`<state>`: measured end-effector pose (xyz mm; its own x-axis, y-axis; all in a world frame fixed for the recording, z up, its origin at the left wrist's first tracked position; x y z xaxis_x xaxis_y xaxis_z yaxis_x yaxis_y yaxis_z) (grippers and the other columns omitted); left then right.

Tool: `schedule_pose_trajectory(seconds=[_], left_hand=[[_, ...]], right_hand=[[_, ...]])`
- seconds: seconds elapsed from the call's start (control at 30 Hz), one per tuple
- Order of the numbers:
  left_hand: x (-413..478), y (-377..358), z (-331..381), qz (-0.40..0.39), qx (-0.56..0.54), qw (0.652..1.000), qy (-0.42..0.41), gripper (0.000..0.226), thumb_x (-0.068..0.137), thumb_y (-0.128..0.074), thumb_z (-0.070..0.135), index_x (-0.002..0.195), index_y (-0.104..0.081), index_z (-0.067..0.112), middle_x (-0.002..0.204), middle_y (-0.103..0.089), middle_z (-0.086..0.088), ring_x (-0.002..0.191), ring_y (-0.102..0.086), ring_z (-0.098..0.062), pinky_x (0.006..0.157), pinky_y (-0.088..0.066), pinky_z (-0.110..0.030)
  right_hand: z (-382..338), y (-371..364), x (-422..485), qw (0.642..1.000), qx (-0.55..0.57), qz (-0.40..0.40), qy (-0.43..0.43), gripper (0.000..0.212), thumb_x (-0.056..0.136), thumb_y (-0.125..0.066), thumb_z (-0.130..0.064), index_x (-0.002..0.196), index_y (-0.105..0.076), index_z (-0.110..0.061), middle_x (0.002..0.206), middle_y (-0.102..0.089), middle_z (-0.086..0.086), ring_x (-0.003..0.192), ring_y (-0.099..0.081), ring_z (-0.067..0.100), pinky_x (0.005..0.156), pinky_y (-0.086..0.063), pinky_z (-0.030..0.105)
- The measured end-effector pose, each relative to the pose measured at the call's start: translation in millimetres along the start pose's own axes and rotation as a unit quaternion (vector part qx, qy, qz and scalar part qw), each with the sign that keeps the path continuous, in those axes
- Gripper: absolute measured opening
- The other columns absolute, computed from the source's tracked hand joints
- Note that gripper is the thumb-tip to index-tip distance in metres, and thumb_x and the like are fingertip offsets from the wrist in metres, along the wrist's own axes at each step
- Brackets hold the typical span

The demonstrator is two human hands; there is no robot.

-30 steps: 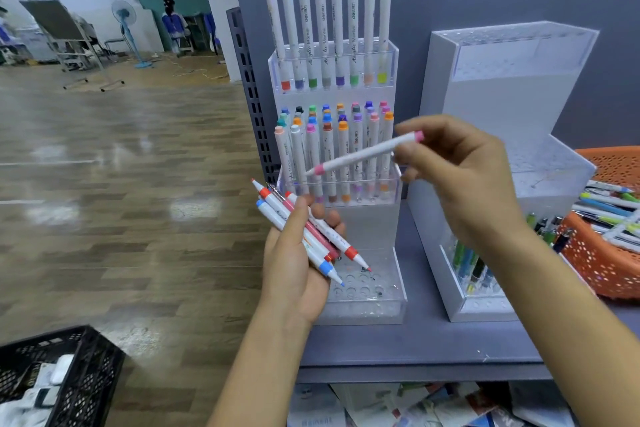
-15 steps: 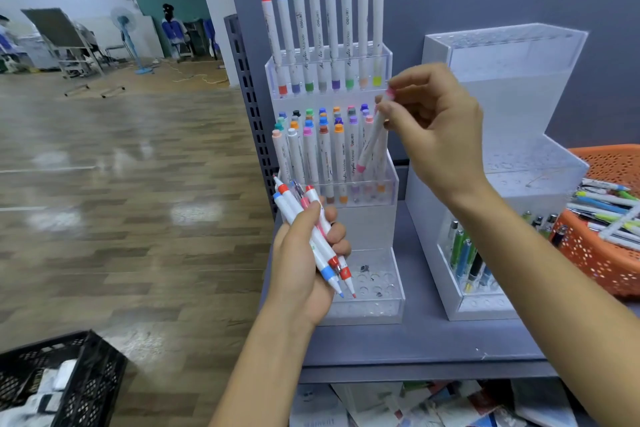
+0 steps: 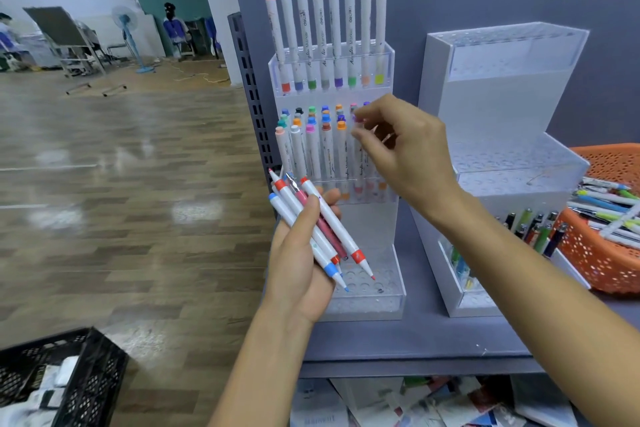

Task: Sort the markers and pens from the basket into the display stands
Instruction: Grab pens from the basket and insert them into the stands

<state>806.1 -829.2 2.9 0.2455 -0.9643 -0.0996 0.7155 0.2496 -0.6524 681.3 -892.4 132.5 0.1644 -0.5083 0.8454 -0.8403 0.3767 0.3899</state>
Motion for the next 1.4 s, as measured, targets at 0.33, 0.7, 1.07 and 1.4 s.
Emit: schedule_pose_trajectory(seconds=[0.33,0.7,1.07,1.4], left_hand=[[1,-5,-2,-0.018,-0.012,1.000,-0.001,0.043,0.080,-0.058,0.026,0.119,-0.057,0.008,0.122,-0.062,-0.023,0.114,-0.060,-0.032,0.099,-0.047,-0.042],[4,-10,-5,-0.027,0.023,0.999,0.004,0.012,0.091,-0.053,0.014,0.099,-0.061,0.010,0.068,-0.061,0.001,0.054,-0.053,-0.007,0.047,-0.044,-0.016],[2,-15,-13,-0.045,-0.034,0.996,0.071,0.030,0.094,-0.044,0.041,0.088,-0.052,0.013,0.053,-0.033,0.004,0.034,-0.024,-0.004,0.033,-0.023,-0.014],[0,-12,-22,-0.047,-0.019,0.994,0.097,0.016,0.097,-0.040,0.018,0.097,-0.054,0.009,0.060,-0.044,0.002,0.040,-0.033,-0.006,0.037,-0.031,-0.016]], right_hand=[[-23,-18,-60,0.928,0.195,-0.277,-0.153,0.036,0.075,-0.079,-0.030,0.103,-0.057,-0.027,0.073,-0.066,-0.006,0.062,-0.064,0.009,0.064,-0.053,0.023],[-15,-2,-44,0.955,0.147,-0.234,-0.105,0.055,0.088,-0.060,-0.006,0.131,-0.044,-0.036,0.083,-0.063,0.001,0.069,-0.069,0.010,0.074,-0.056,0.036],[8,33,-3,0.990,0.118,0.030,-0.070,0.042,0.084,-0.066,-0.003,0.120,-0.044,-0.008,0.080,-0.064,0.004,0.073,-0.066,0.014,0.072,-0.057,0.031],[7,0,-11,0.997,0.020,-0.065,-0.039,0.035,0.080,-0.070,-0.006,0.109,-0.050,-0.009,0.078,-0.058,0.003,0.067,-0.058,0.020,0.063,-0.054,0.042]])
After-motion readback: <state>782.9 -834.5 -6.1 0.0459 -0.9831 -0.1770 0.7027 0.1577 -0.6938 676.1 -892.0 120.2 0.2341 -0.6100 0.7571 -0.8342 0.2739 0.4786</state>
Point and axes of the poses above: each hand's wrist, its own x-axis towards the middle knuckle, its own y-axis out of the back of the hand, z = x × y, the point moved 9 cm from there along x, towards the middle knuckle
